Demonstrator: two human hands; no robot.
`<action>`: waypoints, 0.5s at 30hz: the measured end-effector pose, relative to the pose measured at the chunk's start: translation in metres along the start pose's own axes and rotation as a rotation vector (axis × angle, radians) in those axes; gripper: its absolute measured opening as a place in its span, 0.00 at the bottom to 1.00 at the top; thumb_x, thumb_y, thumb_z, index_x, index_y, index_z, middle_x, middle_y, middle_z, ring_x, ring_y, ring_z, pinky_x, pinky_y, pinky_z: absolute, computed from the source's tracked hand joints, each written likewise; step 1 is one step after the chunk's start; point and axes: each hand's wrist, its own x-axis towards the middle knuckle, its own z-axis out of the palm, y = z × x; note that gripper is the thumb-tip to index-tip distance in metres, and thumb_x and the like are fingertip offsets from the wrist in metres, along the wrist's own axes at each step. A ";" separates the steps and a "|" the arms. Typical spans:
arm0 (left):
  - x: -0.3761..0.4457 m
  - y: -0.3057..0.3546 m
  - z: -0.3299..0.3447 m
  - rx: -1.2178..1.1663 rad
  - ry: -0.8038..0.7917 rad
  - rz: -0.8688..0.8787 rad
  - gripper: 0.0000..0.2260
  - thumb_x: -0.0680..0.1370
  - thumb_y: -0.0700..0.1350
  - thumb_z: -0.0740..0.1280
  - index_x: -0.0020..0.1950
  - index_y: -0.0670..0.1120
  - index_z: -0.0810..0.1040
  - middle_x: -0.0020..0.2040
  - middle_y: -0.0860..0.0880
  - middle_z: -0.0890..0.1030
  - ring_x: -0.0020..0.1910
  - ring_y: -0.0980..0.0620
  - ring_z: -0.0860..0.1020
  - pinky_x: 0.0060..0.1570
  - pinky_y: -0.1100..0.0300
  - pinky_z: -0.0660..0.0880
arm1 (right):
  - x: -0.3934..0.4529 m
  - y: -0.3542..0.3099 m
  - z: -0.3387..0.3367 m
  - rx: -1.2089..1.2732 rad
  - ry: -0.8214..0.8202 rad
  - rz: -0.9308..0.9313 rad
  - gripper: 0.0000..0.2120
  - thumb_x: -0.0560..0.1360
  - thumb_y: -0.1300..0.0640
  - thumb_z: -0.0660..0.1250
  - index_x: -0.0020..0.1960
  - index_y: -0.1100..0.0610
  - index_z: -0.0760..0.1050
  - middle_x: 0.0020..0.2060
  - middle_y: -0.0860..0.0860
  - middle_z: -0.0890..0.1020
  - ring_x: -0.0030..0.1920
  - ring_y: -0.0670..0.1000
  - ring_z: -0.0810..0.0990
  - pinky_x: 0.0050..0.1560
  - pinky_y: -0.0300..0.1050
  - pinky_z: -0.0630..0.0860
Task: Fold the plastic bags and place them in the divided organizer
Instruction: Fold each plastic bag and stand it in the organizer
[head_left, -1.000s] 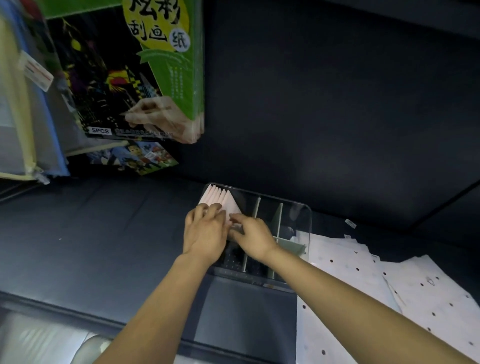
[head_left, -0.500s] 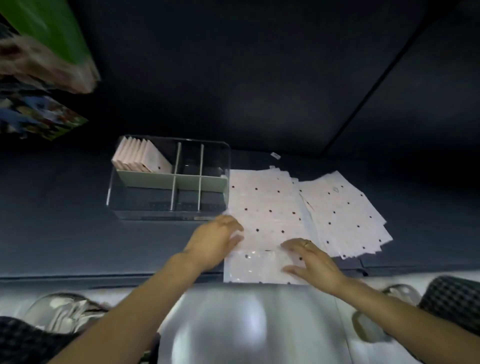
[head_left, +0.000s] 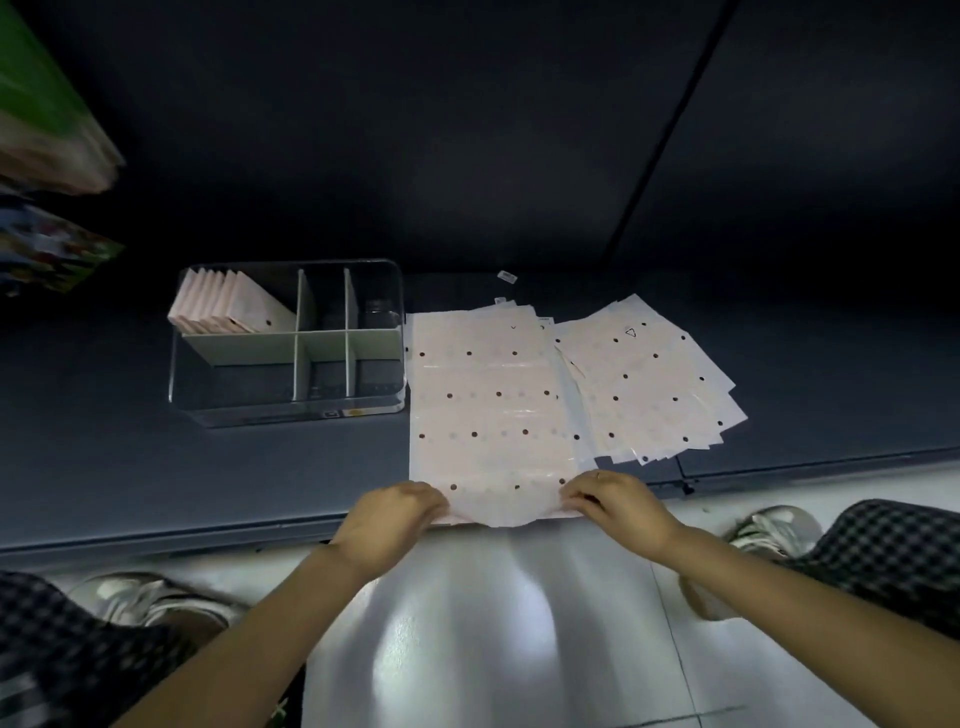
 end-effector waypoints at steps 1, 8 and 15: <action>0.000 0.003 -0.005 -0.027 0.023 -0.011 0.10 0.82 0.49 0.57 0.56 0.51 0.77 0.54 0.55 0.80 0.53 0.51 0.77 0.47 0.58 0.72 | 0.000 -0.001 -0.008 0.044 -0.027 0.007 0.09 0.78 0.55 0.63 0.53 0.58 0.79 0.48 0.50 0.83 0.50 0.48 0.79 0.52 0.38 0.72; 0.014 0.026 -0.048 -0.322 0.357 -0.026 0.05 0.80 0.47 0.63 0.50 0.51 0.79 0.30 0.70 0.73 0.32 0.67 0.72 0.34 0.61 0.65 | 0.013 -0.007 -0.083 0.431 -0.185 0.078 0.04 0.77 0.59 0.66 0.45 0.54 0.79 0.37 0.48 0.80 0.36 0.41 0.74 0.42 0.31 0.70; 0.034 0.035 -0.059 -0.248 0.726 0.017 0.13 0.78 0.39 0.65 0.63 0.45 0.76 0.64 0.50 0.75 0.64 0.54 0.69 0.62 0.62 0.65 | 0.090 -0.005 -0.095 0.361 0.109 0.168 0.06 0.78 0.59 0.63 0.46 0.56 0.79 0.43 0.49 0.82 0.45 0.47 0.77 0.47 0.37 0.71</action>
